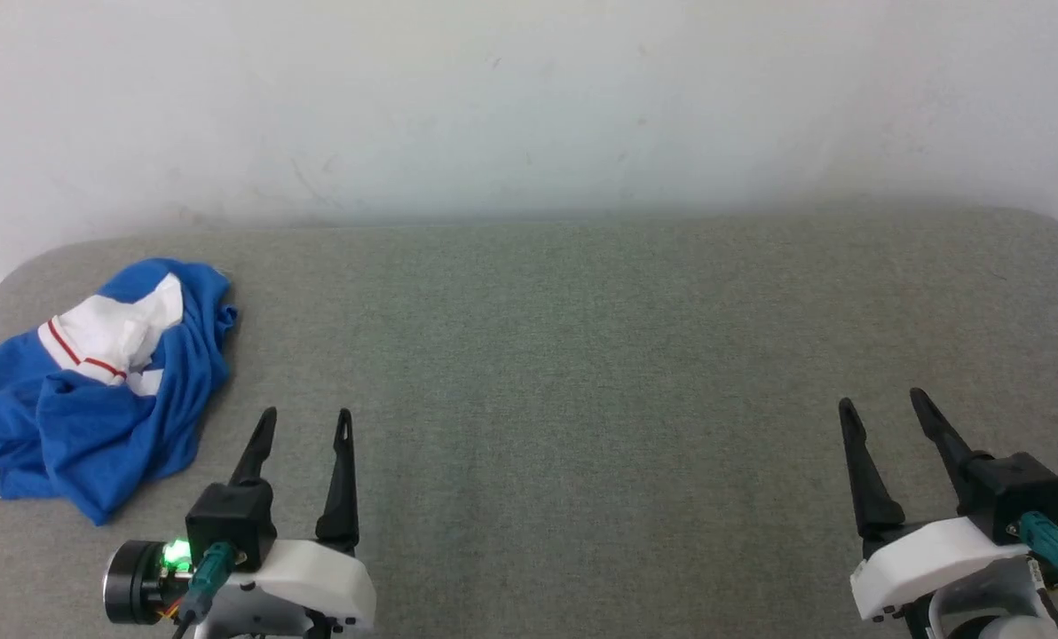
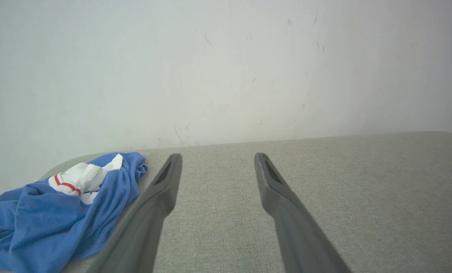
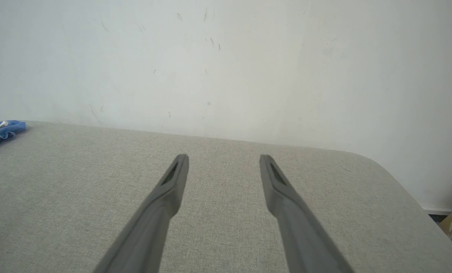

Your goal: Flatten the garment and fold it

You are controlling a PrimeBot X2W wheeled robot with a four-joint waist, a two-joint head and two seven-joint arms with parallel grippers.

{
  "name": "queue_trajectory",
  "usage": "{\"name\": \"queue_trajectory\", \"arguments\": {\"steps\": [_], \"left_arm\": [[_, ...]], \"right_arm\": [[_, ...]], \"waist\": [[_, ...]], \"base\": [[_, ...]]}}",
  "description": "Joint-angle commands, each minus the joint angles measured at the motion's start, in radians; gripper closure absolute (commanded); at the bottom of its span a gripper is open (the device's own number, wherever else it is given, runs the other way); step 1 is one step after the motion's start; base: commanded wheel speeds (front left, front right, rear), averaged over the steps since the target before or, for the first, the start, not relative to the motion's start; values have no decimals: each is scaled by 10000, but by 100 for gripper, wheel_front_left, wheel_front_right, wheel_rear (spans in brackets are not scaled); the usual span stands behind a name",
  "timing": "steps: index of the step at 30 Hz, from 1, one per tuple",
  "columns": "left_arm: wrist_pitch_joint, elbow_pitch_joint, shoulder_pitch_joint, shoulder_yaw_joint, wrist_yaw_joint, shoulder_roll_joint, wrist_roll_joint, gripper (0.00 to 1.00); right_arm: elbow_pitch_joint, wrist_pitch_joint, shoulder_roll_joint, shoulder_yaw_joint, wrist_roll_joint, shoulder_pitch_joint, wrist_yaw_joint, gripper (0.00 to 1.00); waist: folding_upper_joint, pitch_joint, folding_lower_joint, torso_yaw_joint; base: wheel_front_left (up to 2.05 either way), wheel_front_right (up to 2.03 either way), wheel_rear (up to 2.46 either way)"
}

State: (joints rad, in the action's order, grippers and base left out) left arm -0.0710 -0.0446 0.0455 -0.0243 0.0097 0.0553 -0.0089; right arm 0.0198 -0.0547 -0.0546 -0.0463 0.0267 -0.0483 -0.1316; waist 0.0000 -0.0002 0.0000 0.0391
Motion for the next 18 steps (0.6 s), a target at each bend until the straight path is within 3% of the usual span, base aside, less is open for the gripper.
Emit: {"name": "queue_trajectory", "arguments": {"steps": [1,18], "left_arm": [[-101,-76,185,-17,68,0,-115,0],[-435,-197,428,-133,196,-5,-304,0]], "right_arm": [[82,-94,15,-28,29,-130,3,0],[376,-45,20,186,-82,-369,4,0]], "waist": [[0,-5,0,80],[0,-94,0,760]], "base": [[0,0,0],[0,0,0]]}}
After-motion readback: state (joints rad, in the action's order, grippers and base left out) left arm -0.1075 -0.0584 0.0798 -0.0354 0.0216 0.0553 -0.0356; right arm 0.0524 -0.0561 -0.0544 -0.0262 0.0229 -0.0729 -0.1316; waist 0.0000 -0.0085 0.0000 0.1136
